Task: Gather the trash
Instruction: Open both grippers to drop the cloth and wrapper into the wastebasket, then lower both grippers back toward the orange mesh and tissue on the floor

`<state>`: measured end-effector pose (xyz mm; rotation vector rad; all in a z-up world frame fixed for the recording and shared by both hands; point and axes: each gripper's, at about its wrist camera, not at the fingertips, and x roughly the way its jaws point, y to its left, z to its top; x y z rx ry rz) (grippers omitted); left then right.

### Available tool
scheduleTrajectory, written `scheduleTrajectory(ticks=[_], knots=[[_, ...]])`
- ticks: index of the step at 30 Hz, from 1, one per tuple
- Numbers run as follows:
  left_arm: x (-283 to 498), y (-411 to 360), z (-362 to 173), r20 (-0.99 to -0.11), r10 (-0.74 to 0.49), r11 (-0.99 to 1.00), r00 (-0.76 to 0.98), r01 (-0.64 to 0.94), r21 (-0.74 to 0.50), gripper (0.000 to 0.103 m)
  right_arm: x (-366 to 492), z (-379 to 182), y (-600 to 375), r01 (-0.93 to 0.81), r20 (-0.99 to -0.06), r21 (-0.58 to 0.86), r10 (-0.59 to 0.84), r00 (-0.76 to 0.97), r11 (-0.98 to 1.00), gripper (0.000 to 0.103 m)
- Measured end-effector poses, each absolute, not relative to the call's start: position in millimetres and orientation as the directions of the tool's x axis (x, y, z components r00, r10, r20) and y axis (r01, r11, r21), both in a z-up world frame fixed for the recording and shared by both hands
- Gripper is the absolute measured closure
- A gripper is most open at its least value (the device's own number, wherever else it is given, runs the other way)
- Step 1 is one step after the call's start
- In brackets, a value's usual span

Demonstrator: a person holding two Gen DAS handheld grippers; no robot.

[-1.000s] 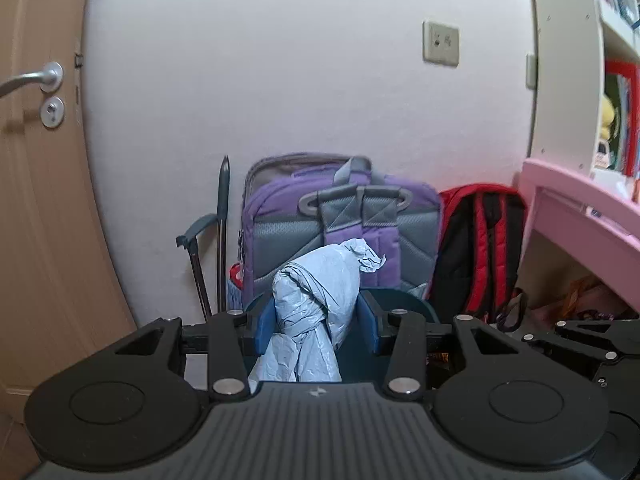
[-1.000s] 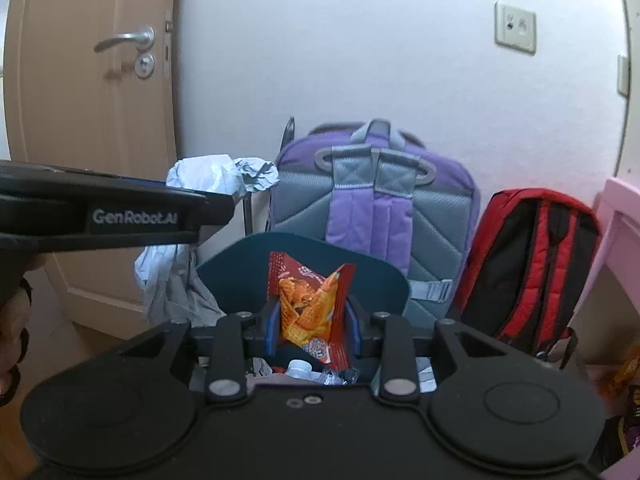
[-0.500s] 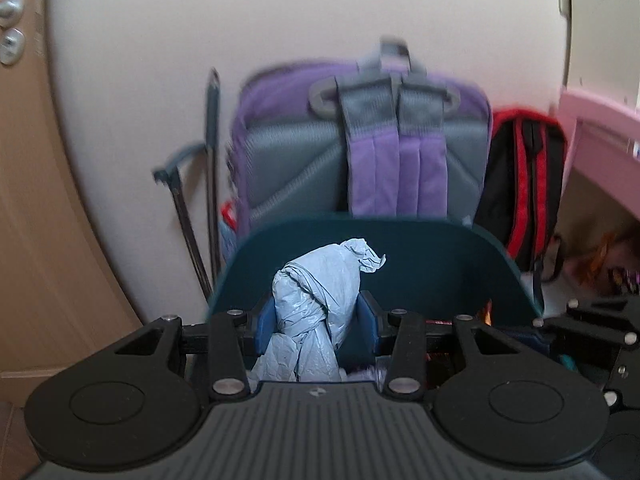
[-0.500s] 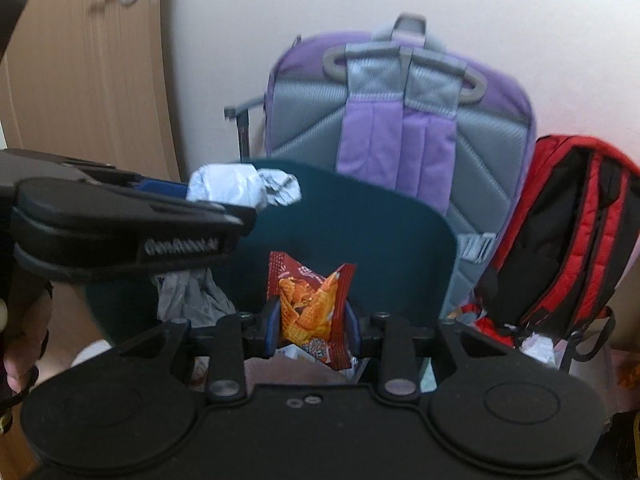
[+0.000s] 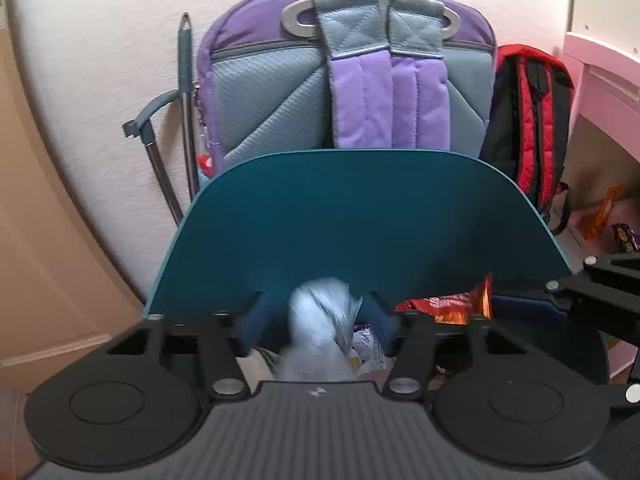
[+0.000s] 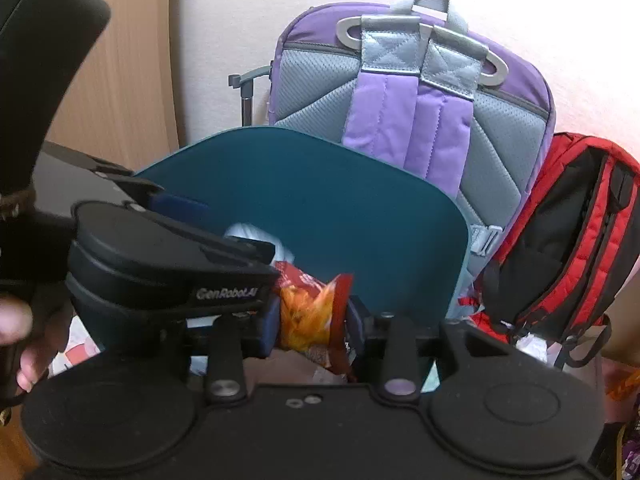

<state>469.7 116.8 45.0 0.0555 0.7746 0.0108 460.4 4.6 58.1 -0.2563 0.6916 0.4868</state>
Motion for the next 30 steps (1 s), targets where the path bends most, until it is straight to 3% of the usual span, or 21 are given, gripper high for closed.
scheduleTrajectory(ticks=[2, 23, 26, 30], knots=[[465.9, 117.9, 48.9, -0.688, 0.029, 0.999, 0.725, 0.004, 0.046, 0.033, 456.7, 61.1, 0.5, -0.503, -0.653, -0.057, 0.349, 0.672, 0.863, 0.066], [365.3, 100.9, 121.8, -0.632, -0.002, 1.000, 0.775, 0.021, 0.023, 0.033, 359.0, 127.1, -51.2, -0.484, -0.572, -0.001, 0.397, 0.718, 0.875, 0.053], [345.3, 99.7, 132.4, -0.627, -0.006, 1.000, 0.779, 0.015, 0.009, 0.025, 338.5, 136.3, -59.1, -0.486, -0.562, 0.002, 0.403, 0.722, 0.874, 0.053], [316.8, 98.3, 140.5, -0.625, -0.020, 1.000, 0.780, 0.017, -0.011, 0.024, 312.5, 145.9, -68.9, -0.498, -0.554, 0.008, 0.418, 0.720, 0.867, 0.052]])
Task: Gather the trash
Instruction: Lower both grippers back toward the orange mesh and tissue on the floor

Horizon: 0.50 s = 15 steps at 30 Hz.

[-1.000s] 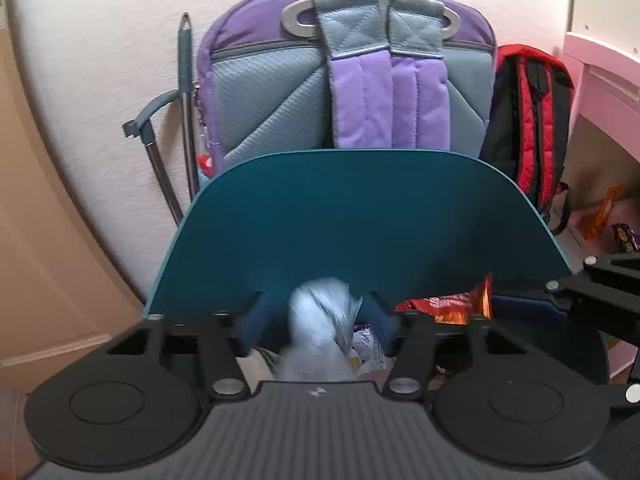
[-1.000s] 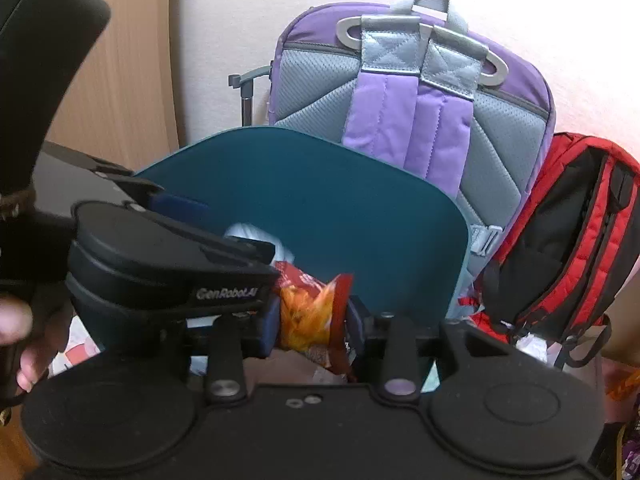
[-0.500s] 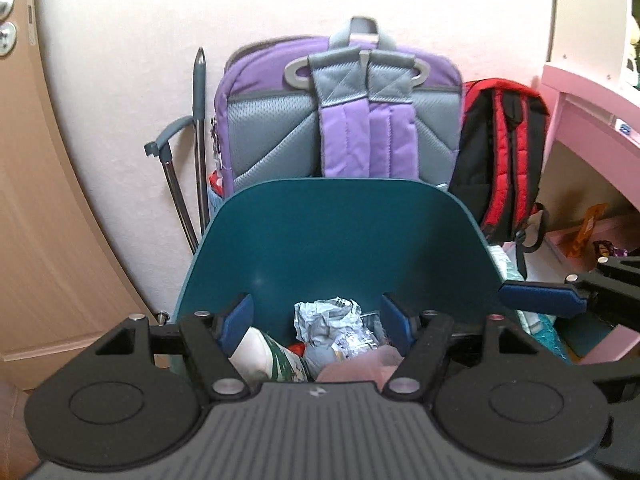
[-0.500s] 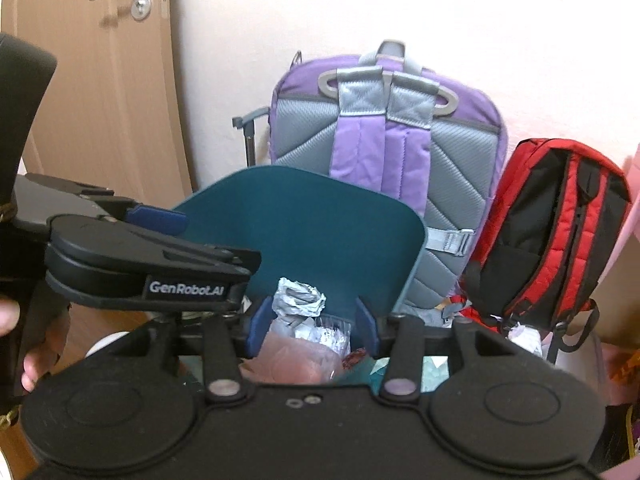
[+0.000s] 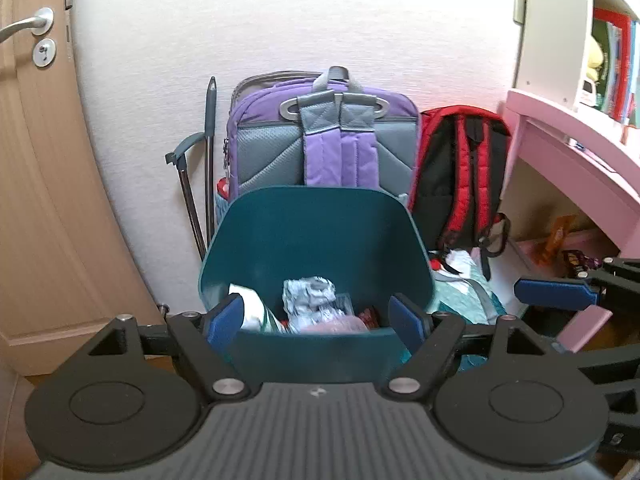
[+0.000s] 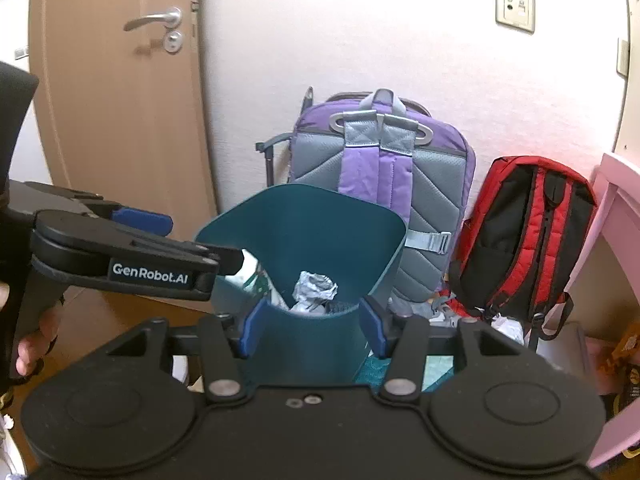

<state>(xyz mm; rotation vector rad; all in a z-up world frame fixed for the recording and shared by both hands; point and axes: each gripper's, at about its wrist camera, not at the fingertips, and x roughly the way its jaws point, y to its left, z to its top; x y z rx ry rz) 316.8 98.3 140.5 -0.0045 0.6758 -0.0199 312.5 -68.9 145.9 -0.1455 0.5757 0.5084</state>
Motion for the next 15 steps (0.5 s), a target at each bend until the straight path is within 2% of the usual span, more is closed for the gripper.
scheduleTrajectory(ticks=[6, 8, 15], knots=[[275.2, 91.2, 144.5, -0.633, -0.017, 1.000, 0.774, 0.025, 0.004, 0.023, 273.9, 153.9, -82.7, -0.523, -0.548, 0.010, 0.442, 0.710, 0.853, 0.051], [260.9, 90.8, 144.0, -0.638, -0.035, 0.999, 0.769, 0.030, -0.018, 0.019, 261.3, 153.4, -87.7, -0.527, -0.550, 0.018, 0.448, 0.705, 0.850, 0.051], [218.2, 85.7, 127.4, -0.665, -0.097, 0.995, 0.740, 0.056, -0.083, 0.018, 226.1, 132.6, -102.1, -0.542, -0.581, 0.046, 0.464, 0.669, 0.839, 0.051]])
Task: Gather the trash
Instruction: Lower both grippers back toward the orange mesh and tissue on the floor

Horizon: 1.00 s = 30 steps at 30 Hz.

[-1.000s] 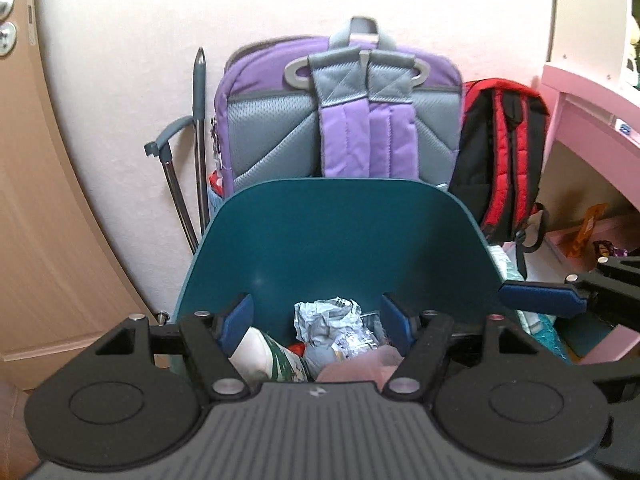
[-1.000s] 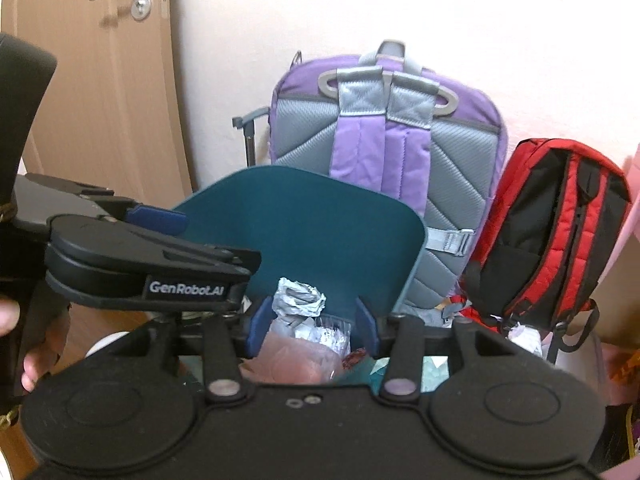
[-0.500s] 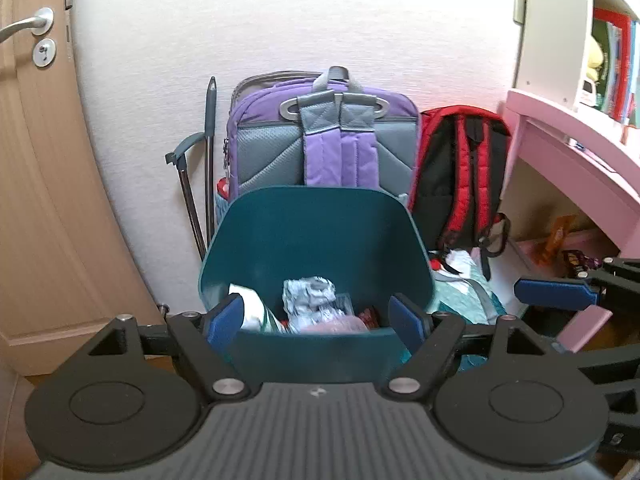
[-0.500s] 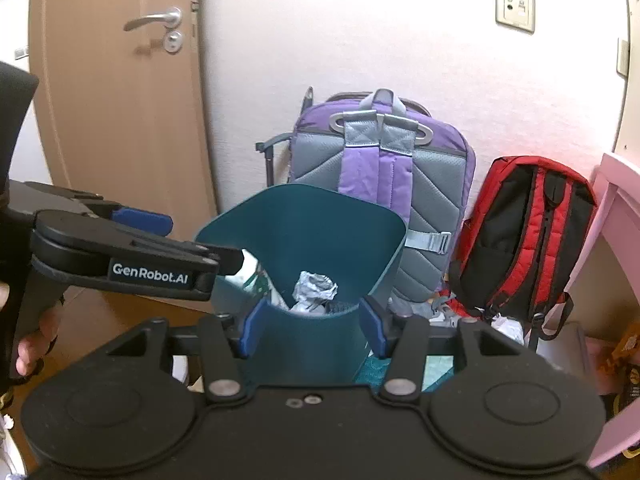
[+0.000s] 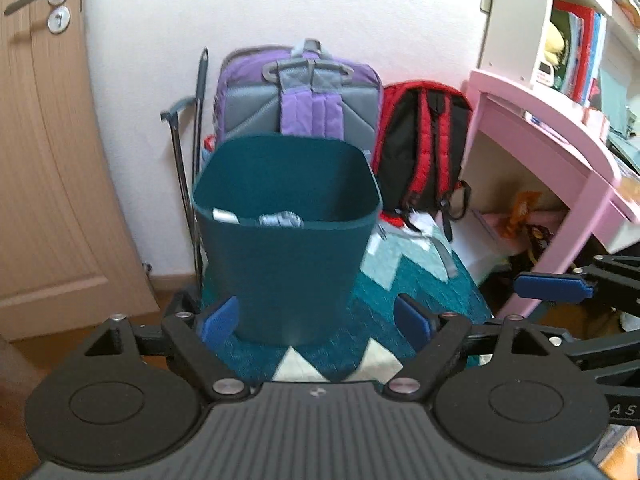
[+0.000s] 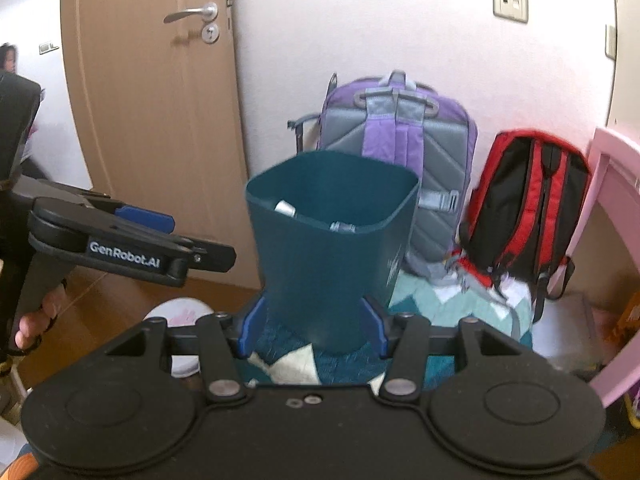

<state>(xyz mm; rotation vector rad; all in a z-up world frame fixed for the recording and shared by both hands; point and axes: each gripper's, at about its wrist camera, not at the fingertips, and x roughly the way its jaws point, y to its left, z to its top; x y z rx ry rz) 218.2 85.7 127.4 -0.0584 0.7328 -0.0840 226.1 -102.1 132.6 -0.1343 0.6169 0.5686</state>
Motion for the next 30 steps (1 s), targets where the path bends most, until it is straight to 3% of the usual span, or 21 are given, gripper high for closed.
scheduleTrajectory(ticks=[7, 12, 18, 30], knots=[[192.1, 78.0, 92.4, -0.695, -0.127, 0.991, 0.708, 0.068, -0.111, 0.003, 204.6, 87.9, -114.0, -0.541, -0.638, 0.109, 0.476, 0.605, 0.834, 0.051], [186.5, 77.8, 53.3, -0.708, -0.176, 0.983, 0.684, 0.083, -0.163, 0.003, 197.1, 33.5, -114.5, -0.539, -0.690, 0.153, 0.480, 0.543, 0.829, 0.051], [194.4, 68.3, -12.2, -0.777, -0.178, 0.984, 0.604, 0.105, -0.143, 0.003, 195.8, -59.4, -108.4, -0.518, -0.785, 0.210, 0.459, 0.416, 0.829, 0.051], [242.7, 50.0, -194.1, -0.926, -0.160, 0.985, 0.341, 0.121, -0.125, 0.003, 210.5, -218.0, -98.8, -0.431, -0.900, 0.249, 0.371, 0.228, 0.867, 0.051]])
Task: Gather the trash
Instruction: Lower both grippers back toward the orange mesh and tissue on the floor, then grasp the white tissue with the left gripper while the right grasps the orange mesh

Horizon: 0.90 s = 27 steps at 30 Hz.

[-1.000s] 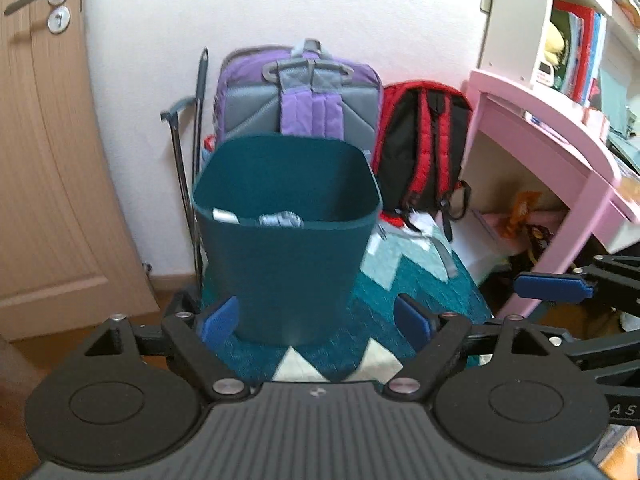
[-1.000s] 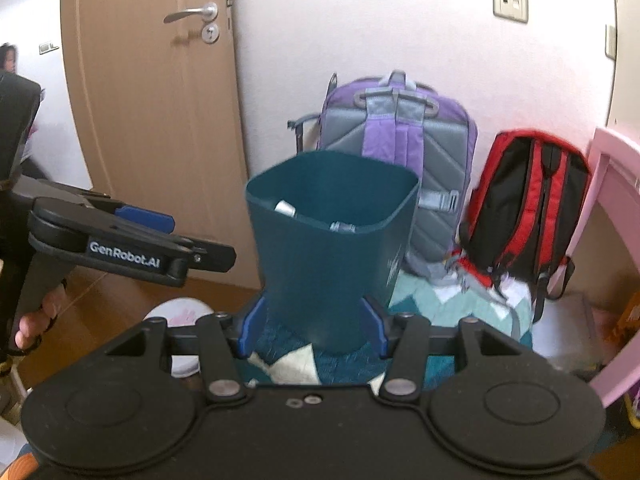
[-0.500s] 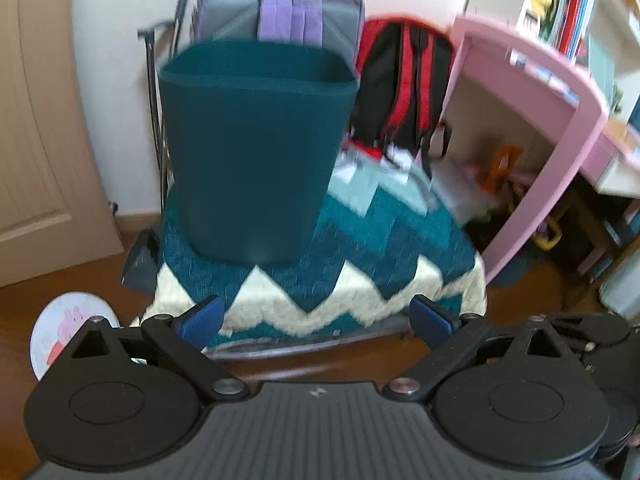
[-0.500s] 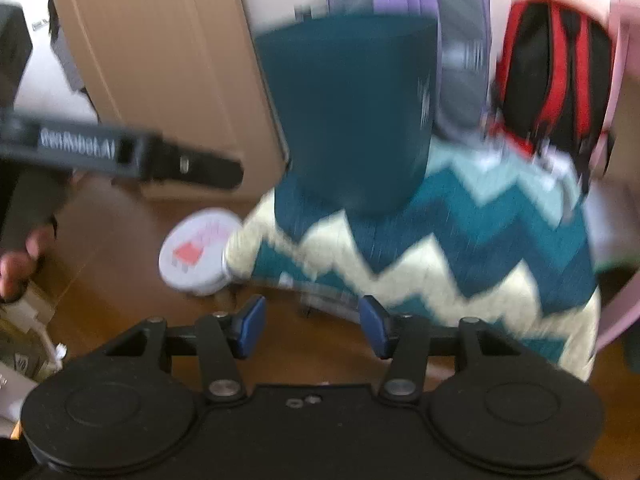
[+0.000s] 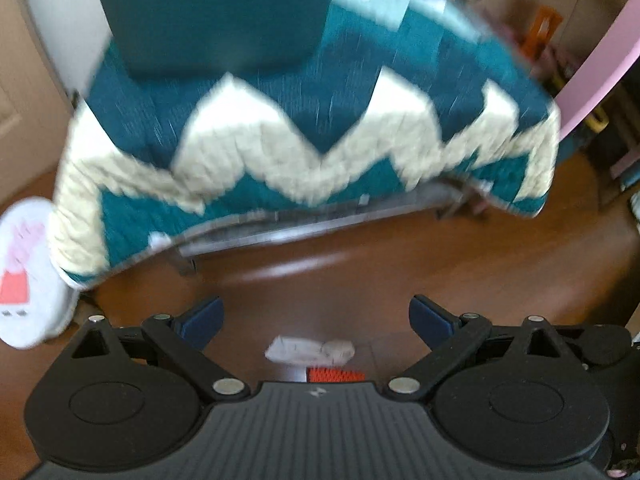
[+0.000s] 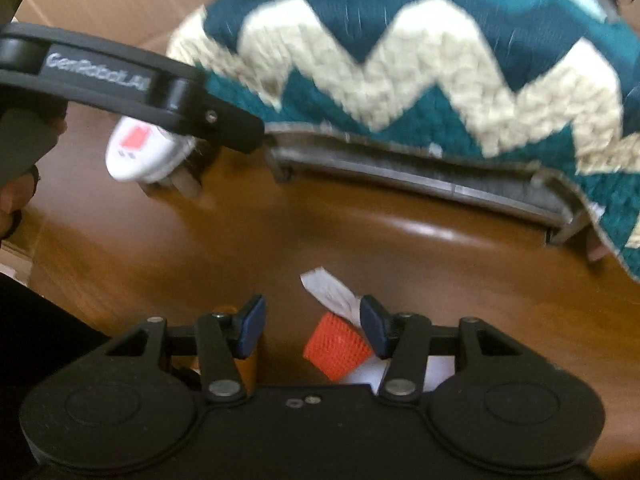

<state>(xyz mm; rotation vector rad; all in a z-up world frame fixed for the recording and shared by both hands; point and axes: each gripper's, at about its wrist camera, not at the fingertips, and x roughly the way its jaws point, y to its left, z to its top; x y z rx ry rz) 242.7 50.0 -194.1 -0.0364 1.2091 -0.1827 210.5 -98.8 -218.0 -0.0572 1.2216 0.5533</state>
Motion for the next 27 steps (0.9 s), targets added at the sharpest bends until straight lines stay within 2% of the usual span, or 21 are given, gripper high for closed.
scheduleTrajectory(ticks=[5, 13, 19, 24, 27], knots=[[267.3, 43.9, -267.2, -0.969, -0.131, 0.986, 0.211, 0.130, -0.105, 0.003, 222.7, -279.4, -85.8, -0.482, -0.925, 0.240, 0.349, 0.151, 0.843, 0.051], [301.0, 37.3, -370.7, -0.989, -0.130, 0.984, 0.069, 0.130, -0.121, 0.003, 227.6, -373.5, -62.1, -0.629, -0.944, 0.227, 0.327, 0.047, 0.744, 0.051], [302.2, 27.5, -443.9, -0.989, -0.147, 0.976, -0.020, 0.158, -0.148, 0.004, 234.3, -444.4, -54.4, -0.632, -0.961, 0.223, 0.277, -0.013, 0.742, 0.051], [293.7, 9.8, -498.2, -0.984, -0.137, 0.967, -0.112, 0.198, -0.157, 0.004, 230.0, -481.8, -54.5, -0.650, -0.972, 0.177, 0.236, 0.004, 0.739, 0.051], [290.2, 2.4, -525.0, -0.978, -0.135, 0.967, -0.159, 0.196, -0.165, 0.012, 224.4, -499.0, -55.2, -0.667, -0.976, 0.152, 0.218, 0.016, 0.729, 0.051]])
